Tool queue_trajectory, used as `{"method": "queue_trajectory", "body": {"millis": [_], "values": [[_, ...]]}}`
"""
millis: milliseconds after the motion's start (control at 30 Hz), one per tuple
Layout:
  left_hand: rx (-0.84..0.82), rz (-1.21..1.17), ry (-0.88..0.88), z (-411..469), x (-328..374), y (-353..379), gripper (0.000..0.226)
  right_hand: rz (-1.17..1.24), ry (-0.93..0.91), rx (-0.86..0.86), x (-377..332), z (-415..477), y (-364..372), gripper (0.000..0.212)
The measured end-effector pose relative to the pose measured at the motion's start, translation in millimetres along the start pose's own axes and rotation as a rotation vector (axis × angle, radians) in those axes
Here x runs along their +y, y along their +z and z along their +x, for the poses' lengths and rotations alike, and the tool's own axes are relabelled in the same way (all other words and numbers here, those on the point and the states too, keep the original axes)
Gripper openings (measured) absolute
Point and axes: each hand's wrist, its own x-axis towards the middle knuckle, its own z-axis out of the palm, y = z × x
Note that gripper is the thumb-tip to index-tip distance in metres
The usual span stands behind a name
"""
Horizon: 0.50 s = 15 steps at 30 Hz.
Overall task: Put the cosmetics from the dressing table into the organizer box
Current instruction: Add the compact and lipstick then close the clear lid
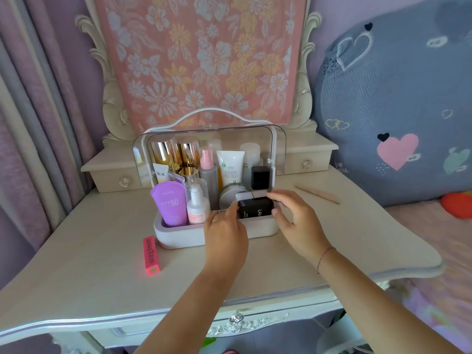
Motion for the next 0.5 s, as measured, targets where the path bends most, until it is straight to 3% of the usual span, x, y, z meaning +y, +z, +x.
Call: {"method": "queue_trajectory", "body": {"millis": [67, 133, 267, 333, 433, 500], "values": [[-0.006, -0.004, 0.013, -2, -2, 0, 0.044, -0.15, 0.036, 0.155, 17, 10, -13, 0.034], [0.006, -0.038, 0.019, -4, -2, 0, 0.043, -0.37, 0.23, 0.189, 43, 30, -33, 0.04], [0.032, -0.108, 0.045, -15, -5, -2, 0.043, -0.663, 0.63, -0.256, 89, 54, -55, 0.055], [0.036, -0.143, 0.06, -19, -8, -4, 0.043, -0.754, 0.621, -0.324, 104, 53, -57, 0.046], [0.033, -0.112, 0.101, -20, -15, -8, 0.039, -0.948, 0.446, -0.148, 110, 52, -55, 0.023], [0.015, -0.084, 0.125, -20, -20, -11, 0.035, -1.038, 0.434, -0.09, 103, 51, -52, 0.018]]}}
